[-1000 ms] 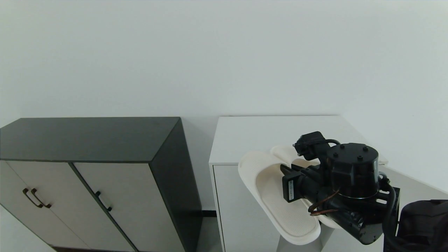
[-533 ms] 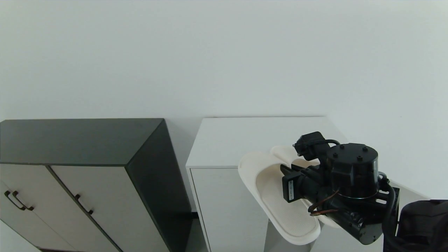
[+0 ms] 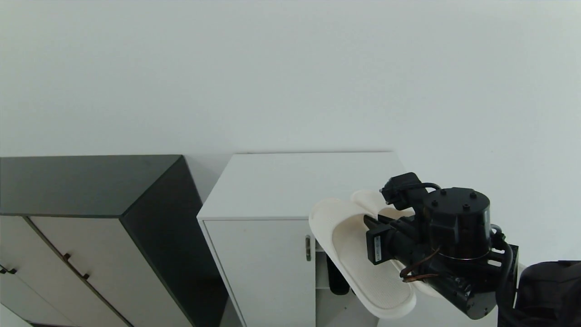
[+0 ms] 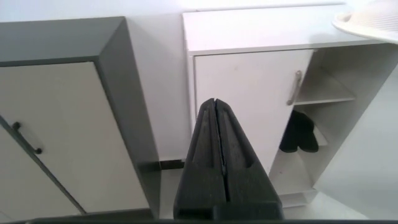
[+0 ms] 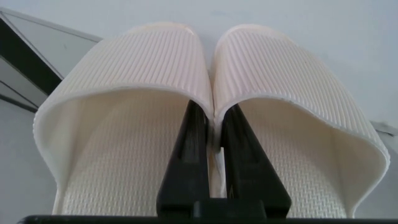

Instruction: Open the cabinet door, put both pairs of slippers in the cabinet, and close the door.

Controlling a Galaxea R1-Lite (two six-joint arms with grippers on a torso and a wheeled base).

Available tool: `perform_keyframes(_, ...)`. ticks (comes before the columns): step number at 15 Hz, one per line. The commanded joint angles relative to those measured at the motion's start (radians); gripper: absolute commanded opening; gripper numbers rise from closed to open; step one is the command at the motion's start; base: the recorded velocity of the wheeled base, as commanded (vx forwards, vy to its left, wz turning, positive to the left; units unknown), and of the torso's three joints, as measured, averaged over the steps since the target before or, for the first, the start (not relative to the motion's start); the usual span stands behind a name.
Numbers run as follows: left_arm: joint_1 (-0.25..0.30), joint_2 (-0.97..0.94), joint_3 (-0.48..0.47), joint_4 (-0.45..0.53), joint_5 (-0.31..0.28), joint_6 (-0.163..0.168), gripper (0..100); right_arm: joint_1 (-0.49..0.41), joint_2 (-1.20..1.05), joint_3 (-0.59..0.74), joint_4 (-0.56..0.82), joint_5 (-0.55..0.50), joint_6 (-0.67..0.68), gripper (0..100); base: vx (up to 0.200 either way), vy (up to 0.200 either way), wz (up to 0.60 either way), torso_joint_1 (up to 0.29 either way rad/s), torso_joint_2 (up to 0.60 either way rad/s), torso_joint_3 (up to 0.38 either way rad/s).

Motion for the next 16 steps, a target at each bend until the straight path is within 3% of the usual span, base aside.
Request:
perform_keyframes(1, 0.000, 0.000, 0.000, 0.000, 0.000, 0.000, 0, 0.000, 0.001, 0.001, 0.000, 0.000, 0.000, 0, 0.000, 0.000, 0.00, 0.000, 0.00, 0.000)
perform_keyframes(16, 0.000, 0.000, 0.000, 0.000, 0.000, 0.000, 0, 0.074, -0.153, 0.135, 0.031, 0.048, -0.054, 0, 0.000, 0.000, 0.00, 0.000, 0.00, 0.000)
